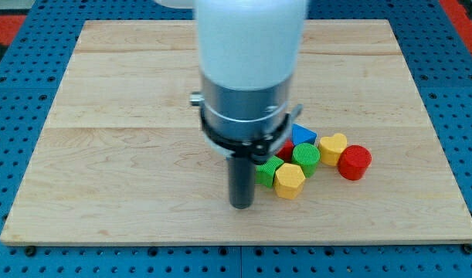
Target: Slightly push the blue cube upwards
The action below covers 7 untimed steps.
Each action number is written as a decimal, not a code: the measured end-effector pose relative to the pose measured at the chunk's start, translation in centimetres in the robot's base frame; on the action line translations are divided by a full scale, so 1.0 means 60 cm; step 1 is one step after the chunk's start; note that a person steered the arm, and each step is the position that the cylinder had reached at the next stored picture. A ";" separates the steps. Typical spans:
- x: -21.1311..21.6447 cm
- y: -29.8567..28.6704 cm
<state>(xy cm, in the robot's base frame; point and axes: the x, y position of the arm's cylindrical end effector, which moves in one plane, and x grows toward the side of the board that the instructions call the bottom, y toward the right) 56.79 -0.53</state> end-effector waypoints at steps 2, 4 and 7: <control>-0.015 -0.006; -0.019 -0.007; -0.077 -0.018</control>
